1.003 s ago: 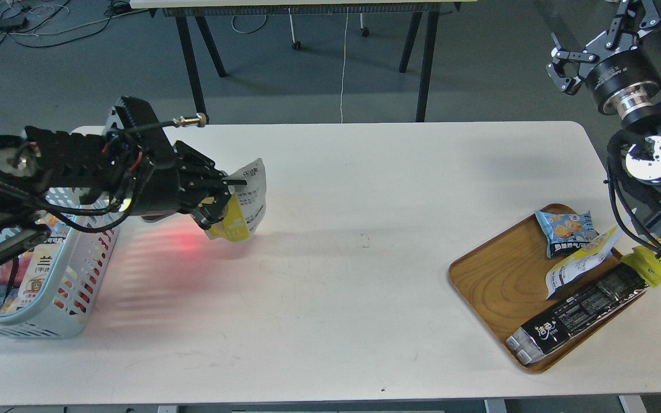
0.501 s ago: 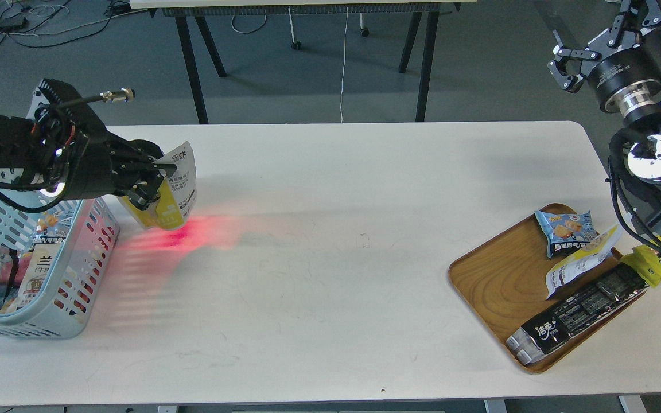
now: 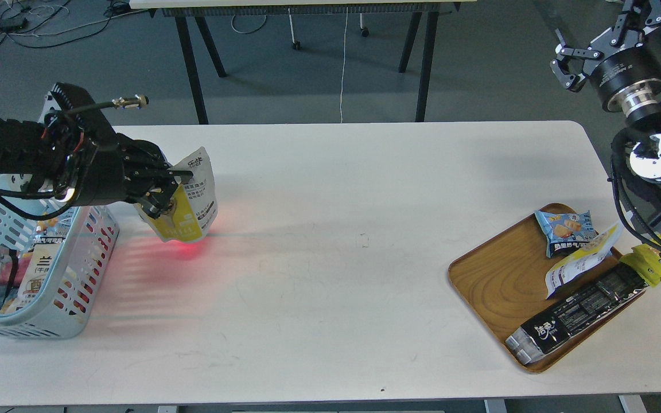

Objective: Scan snack and place in basket
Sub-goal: 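Carry the snack bag with the left gripper past the red scanner, then lower the snack bag into the blue basket and open the left gripper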

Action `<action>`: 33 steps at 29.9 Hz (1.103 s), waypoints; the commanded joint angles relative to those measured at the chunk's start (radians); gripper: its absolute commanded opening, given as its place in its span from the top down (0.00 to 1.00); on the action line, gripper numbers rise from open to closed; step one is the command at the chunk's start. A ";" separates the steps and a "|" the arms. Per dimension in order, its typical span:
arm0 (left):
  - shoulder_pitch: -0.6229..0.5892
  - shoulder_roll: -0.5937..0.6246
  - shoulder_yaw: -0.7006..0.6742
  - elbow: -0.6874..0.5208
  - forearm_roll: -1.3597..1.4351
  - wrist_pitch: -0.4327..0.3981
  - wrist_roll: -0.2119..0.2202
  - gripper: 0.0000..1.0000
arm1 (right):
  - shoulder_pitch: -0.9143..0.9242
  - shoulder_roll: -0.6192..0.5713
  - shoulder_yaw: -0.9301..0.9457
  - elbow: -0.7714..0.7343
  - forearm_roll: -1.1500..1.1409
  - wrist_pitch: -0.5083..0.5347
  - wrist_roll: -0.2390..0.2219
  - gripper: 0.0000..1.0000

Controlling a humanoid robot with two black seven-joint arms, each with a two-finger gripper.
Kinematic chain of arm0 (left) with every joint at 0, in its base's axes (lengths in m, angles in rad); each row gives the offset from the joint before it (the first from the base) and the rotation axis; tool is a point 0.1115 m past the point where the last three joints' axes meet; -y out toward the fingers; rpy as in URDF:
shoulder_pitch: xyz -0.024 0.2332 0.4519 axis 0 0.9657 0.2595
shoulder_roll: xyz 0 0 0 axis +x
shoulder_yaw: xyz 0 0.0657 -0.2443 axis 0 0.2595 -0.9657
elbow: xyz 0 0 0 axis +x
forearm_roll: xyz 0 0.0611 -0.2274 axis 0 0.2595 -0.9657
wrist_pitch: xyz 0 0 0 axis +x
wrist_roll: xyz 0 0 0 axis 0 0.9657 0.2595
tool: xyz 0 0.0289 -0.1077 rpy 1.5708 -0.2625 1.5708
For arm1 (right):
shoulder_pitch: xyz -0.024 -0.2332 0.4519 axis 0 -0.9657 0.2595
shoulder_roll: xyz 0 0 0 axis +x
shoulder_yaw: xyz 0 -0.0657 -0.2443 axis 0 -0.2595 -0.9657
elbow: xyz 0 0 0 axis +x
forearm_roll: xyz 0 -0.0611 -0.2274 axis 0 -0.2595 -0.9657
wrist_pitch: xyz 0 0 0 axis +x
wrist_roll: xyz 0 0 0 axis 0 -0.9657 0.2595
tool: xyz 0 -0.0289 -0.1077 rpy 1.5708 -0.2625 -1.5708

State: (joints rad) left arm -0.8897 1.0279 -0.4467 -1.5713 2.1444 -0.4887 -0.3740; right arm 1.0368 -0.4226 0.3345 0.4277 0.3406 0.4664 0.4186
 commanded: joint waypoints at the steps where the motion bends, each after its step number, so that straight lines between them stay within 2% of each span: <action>1: 0.000 0.003 -0.007 -0.026 0.002 0.000 0.000 0.99 | 0.000 -0.001 0.000 0.000 0.000 0.000 0.000 0.01; 8: -0.002 0.027 -0.013 -0.072 -0.001 0.000 -0.003 0.98 | -0.003 -0.005 0.000 0.000 0.000 0.000 0.000 0.01; 12: -0.003 0.072 -0.122 -0.081 -0.104 0.000 -0.023 0.98 | -0.003 -0.010 0.000 0.000 0.000 0.001 0.000 0.01; 18: -0.003 0.233 -0.214 -0.073 -0.237 0.000 -0.042 0.98 | -0.003 -0.007 -0.002 0.000 0.000 0.000 0.000 0.01; 21: -0.002 0.339 -0.204 -0.047 -0.308 0.000 -0.083 0.98 | -0.001 -0.005 0.000 0.002 0.000 0.000 0.002 0.01; 26: 0.002 0.438 -0.143 -0.013 -0.328 0.000 -0.115 0.98 | -0.004 -0.004 -0.002 0.000 0.000 0.001 0.002 0.01; 33: 0.002 0.459 -0.054 0.143 -0.337 0.000 -0.115 0.96 | -0.004 -0.001 -0.002 0.002 0.000 0.003 0.003 0.01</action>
State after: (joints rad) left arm -0.8884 1.4868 -0.5277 -1.4937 1.8078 -0.4887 -0.4882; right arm 1.0328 -0.4223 0.3330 0.4291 0.3405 0.4690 0.4217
